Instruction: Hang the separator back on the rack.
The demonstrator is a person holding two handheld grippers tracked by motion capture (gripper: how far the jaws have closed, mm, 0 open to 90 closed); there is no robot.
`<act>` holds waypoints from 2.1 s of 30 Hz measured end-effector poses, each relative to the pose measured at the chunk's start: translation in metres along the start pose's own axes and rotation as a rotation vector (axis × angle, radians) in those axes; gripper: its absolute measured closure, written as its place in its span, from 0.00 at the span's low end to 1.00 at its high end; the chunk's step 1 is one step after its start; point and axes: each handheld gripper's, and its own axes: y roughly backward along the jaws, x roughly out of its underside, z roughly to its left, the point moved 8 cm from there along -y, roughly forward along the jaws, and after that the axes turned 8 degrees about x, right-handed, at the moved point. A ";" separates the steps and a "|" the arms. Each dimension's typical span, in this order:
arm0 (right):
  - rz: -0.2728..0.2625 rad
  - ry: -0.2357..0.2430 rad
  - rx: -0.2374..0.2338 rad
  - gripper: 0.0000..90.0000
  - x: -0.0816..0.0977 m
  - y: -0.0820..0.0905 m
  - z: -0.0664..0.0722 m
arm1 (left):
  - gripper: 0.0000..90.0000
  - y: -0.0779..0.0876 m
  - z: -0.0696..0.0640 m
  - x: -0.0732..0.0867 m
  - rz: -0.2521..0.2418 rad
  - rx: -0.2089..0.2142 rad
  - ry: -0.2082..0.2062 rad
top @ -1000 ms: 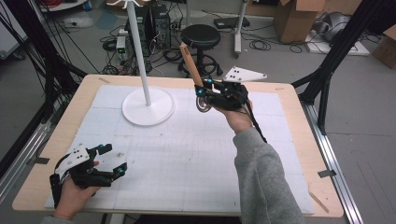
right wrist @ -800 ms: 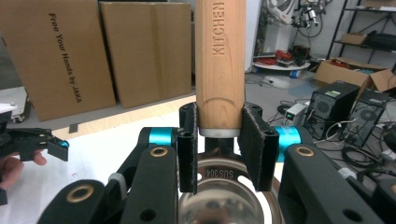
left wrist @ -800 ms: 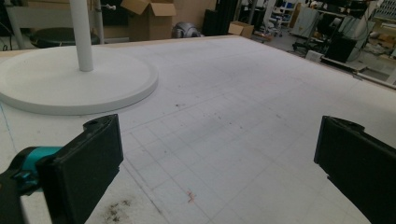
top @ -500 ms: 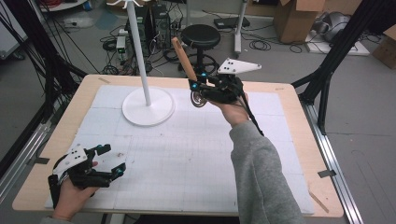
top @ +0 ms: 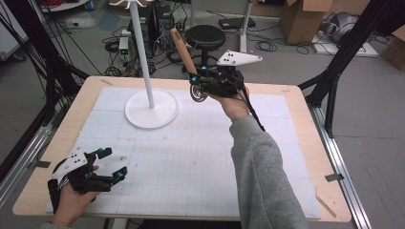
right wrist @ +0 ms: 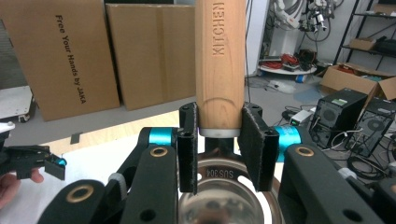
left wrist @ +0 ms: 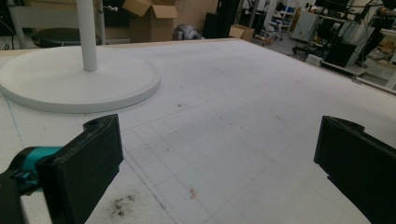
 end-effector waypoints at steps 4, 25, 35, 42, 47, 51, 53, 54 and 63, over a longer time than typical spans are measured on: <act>0.002 -0.001 0.008 0.78 -0.004 -0.004 0.000 | 0.02 0.000 0.000 0.000 -0.003 0.001 0.000; -0.011 -0.003 0.022 0.78 -0.025 -0.025 0.005 | 0.02 0.003 -0.001 -0.002 -0.014 0.000 0.003; -0.019 -0.012 0.031 0.78 -0.030 -0.035 0.004 | 0.02 0.004 0.001 -0.001 -0.015 -0.003 0.007; -0.016 -0.017 0.042 0.78 -0.034 -0.040 0.003 | 0.02 0.005 0.002 -0.001 -0.020 -0.003 0.008; -0.017 -0.023 0.049 0.78 -0.035 -0.046 0.002 | 0.02 0.008 0.003 -0.003 -0.036 -0.006 0.017; -0.015 -0.029 0.048 0.78 -0.036 -0.050 0.002 | 0.02 0.008 0.004 -0.003 -0.038 -0.007 0.017; -0.017 -0.033 0.048 0.78 -0.036 -0.051 0.002 | 0.02 0.007 0.003 -0.003 -0.036 -0.004 0.020; -0.018 -0.028 0.051 0.78 -0.037 -0.052 0.001 | 0.02 0.007 0.003 -0.003 -0.036 -0.004 0.018; -0.021 -0.033 0.052 0.78 -0.044 -0.058 0.003 | 0.02 0.007 0.004 -0.003 -0.036 -0.004 0.019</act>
